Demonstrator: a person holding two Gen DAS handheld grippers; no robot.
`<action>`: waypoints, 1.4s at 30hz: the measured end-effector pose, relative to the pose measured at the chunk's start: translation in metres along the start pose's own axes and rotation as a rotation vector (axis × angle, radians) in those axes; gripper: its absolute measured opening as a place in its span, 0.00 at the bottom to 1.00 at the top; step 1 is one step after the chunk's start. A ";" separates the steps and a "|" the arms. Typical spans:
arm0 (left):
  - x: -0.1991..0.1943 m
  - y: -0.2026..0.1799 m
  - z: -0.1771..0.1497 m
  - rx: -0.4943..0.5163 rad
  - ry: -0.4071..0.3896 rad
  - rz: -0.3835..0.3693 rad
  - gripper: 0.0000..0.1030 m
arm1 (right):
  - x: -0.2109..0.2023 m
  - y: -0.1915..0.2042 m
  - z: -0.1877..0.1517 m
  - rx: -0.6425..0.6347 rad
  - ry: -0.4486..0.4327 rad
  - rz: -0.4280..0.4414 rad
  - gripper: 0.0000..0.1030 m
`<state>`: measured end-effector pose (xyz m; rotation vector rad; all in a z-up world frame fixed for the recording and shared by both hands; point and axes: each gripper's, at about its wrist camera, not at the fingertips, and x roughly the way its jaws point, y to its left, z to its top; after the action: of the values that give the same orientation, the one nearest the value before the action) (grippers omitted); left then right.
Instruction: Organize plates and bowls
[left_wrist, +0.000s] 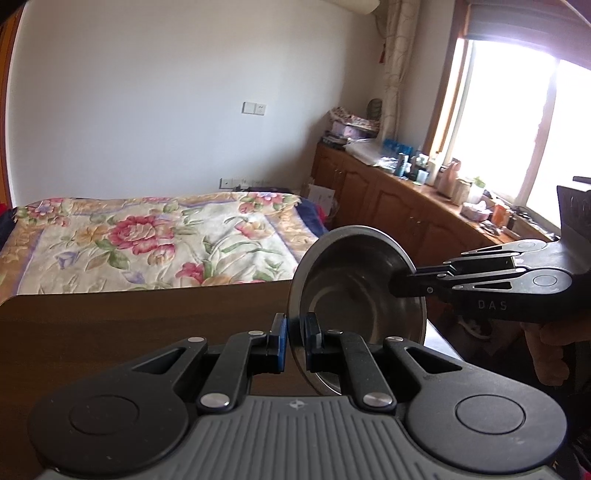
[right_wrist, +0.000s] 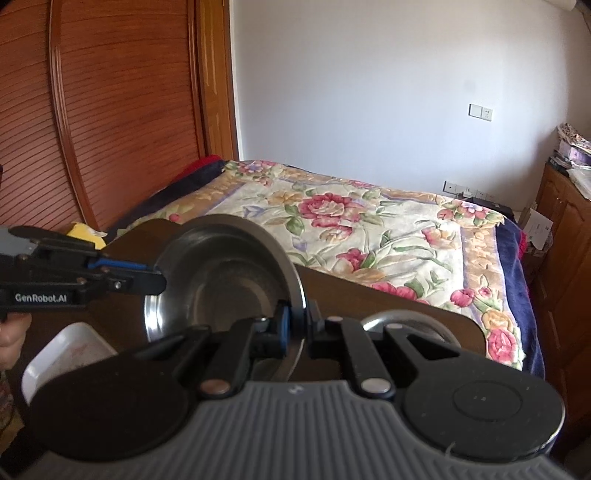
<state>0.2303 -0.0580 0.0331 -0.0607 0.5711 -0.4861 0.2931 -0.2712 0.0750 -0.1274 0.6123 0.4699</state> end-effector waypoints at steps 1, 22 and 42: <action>-0.004 -0.003 -0.003 0.003 -0.002 -0.005 0.36 | -0.004 0.001 -0.002 -0.001 -0.001 0.000 0.10; -0.041 -0.033 -0.073 0.048 0.028 -0.071 0.36 | -0.040 0.023 -0.068 0.056 0.038 -0.007 0.09; -0.027 -0.030 -0.106 0.029 0.125 -0.056 0.36 | -0.026 0.033 -0.097 0.035 0.084 0.004 0.10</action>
<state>0.1416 -0.0638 -0.0376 -0.0188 0.6860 -0.5552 0.2087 -0.2766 0.0114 -0.1134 0.7026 0.4589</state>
